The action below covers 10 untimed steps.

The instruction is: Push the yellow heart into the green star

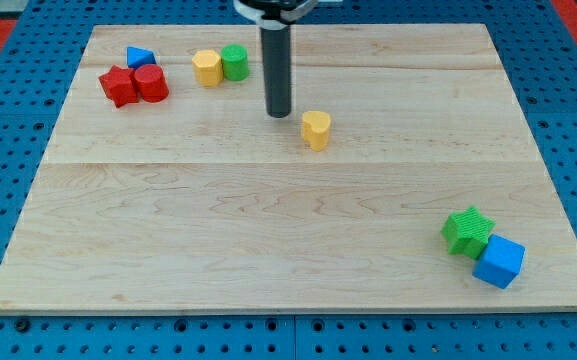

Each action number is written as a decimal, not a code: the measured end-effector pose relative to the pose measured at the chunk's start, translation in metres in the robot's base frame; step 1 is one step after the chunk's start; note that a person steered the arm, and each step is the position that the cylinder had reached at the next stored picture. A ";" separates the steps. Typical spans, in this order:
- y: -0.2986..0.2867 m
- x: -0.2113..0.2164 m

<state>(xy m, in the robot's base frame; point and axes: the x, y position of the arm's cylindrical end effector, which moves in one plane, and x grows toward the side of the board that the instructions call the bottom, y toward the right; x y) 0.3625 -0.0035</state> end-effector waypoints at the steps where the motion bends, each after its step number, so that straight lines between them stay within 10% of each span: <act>1: 0.003 0.049; 10: 0.076 0.029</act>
<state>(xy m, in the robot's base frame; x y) 0.3910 0.0730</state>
